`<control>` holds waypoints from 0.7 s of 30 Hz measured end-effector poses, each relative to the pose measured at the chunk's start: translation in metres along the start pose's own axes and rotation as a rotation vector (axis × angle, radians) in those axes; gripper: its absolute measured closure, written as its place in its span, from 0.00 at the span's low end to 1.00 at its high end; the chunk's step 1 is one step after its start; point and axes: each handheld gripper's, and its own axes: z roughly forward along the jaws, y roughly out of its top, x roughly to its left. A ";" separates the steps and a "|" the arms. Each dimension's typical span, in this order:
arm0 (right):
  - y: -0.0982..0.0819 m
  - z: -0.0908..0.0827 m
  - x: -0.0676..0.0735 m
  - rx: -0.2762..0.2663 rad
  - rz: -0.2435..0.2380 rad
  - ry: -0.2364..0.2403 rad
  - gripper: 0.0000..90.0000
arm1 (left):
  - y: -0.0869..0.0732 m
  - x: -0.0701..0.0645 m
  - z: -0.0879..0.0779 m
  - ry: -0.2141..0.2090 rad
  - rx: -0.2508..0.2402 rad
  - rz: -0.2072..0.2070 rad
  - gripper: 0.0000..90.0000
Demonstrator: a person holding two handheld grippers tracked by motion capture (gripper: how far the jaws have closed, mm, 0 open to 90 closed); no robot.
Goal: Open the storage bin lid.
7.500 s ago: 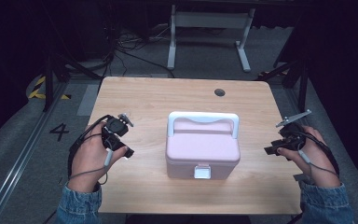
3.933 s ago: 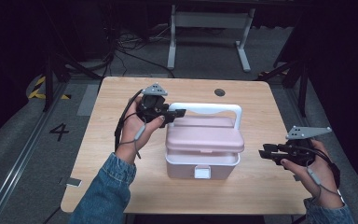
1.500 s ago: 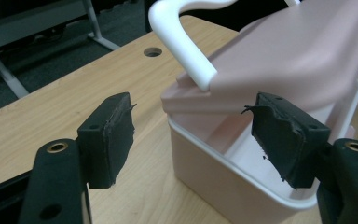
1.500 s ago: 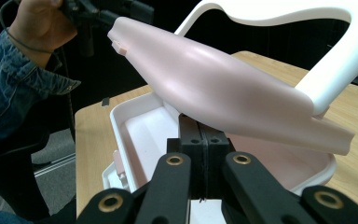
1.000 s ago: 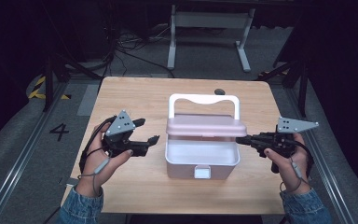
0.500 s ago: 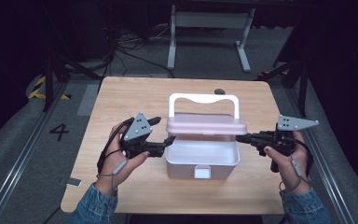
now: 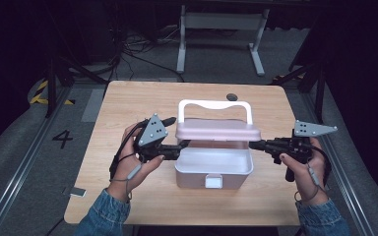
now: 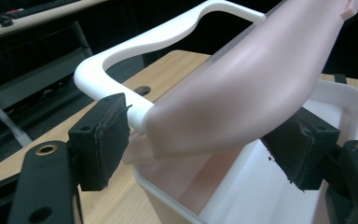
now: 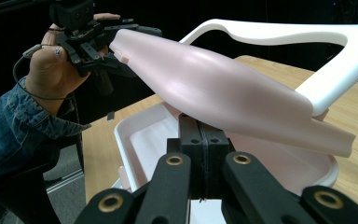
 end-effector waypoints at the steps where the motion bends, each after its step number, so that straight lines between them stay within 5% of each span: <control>1: 0.000 0.000 0.000 -0.003 0.001 -0.002 1.00 | 0.000 0.000 0.001 -0.005 0.003 -0.008 0.29; 21: -0.001 -0.014 0.004 -0.027 -0.007 -0.054 1.00 | 0.009 0.009 0.013 -0.042 -0.050 -0.010 0.37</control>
